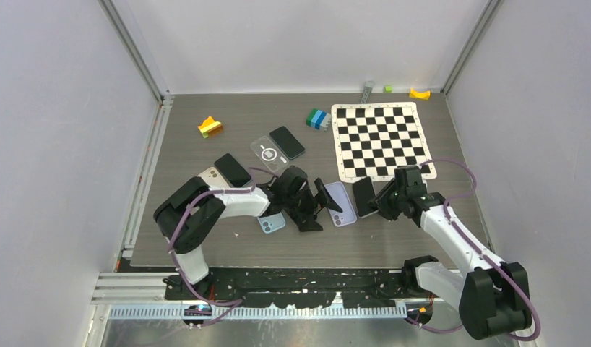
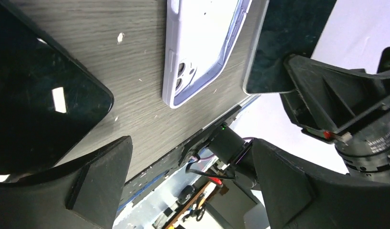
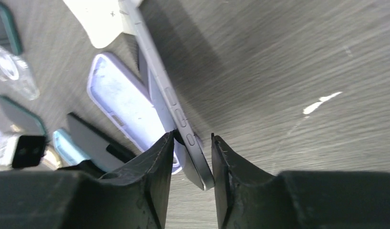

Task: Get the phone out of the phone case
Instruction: Place the phone at the center of the board, then reset both arms

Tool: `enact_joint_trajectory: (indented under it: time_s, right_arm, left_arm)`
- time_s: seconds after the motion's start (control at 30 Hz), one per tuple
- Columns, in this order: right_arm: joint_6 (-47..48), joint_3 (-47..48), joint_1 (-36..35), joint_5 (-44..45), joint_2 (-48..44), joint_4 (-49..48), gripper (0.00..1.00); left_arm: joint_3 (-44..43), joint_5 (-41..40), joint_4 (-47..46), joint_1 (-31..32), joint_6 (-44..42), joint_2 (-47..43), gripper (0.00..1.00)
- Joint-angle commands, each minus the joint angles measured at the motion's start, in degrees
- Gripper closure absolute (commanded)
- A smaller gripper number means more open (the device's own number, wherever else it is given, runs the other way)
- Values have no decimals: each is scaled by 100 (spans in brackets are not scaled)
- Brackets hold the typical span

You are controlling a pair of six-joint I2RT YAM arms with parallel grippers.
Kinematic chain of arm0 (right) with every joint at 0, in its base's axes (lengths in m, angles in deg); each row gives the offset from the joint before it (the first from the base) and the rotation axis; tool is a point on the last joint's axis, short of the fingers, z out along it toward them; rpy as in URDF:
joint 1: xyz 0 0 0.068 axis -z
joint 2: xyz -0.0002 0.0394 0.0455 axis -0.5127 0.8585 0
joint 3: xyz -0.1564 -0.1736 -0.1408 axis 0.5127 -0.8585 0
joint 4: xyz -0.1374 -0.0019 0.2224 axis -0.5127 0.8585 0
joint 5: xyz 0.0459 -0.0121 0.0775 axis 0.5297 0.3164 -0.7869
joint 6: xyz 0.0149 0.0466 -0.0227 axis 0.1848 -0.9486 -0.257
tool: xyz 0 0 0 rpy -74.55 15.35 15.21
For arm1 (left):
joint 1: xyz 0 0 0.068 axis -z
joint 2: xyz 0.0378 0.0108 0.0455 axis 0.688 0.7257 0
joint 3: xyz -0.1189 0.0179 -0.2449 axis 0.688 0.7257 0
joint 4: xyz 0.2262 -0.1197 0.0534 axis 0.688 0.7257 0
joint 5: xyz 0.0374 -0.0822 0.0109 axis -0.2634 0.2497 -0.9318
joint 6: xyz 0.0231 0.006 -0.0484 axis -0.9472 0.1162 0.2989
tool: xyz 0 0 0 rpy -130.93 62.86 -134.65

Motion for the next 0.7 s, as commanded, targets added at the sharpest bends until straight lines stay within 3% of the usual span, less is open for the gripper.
enact_joint_trajectory:
  time_s: [0.0,0.2,0.4,0.53,0.67]
  right_arm:
    - [300,142,100,480,180,552,59]
    - [549,318,121,1080,266,906,43]
    - [796,754,122,1458,-52,1345,17]
    - [960,1224,115,1545,-557,1557,4]
    - [1054,1998,115,1903,-1057,1937,2]
  left_arm:
    - [-379,-246,746,25,-410,-539,0]
    - [-587,-353,1109,25,-661,-900,0]
    - [-929,-914,2404,-20,-1219,-1411,0]
    - [-1202,-1664,3541,-124,-1804,-1943,0]
    - [-1741,-2888,4900,-278,-2462,-2677,0]
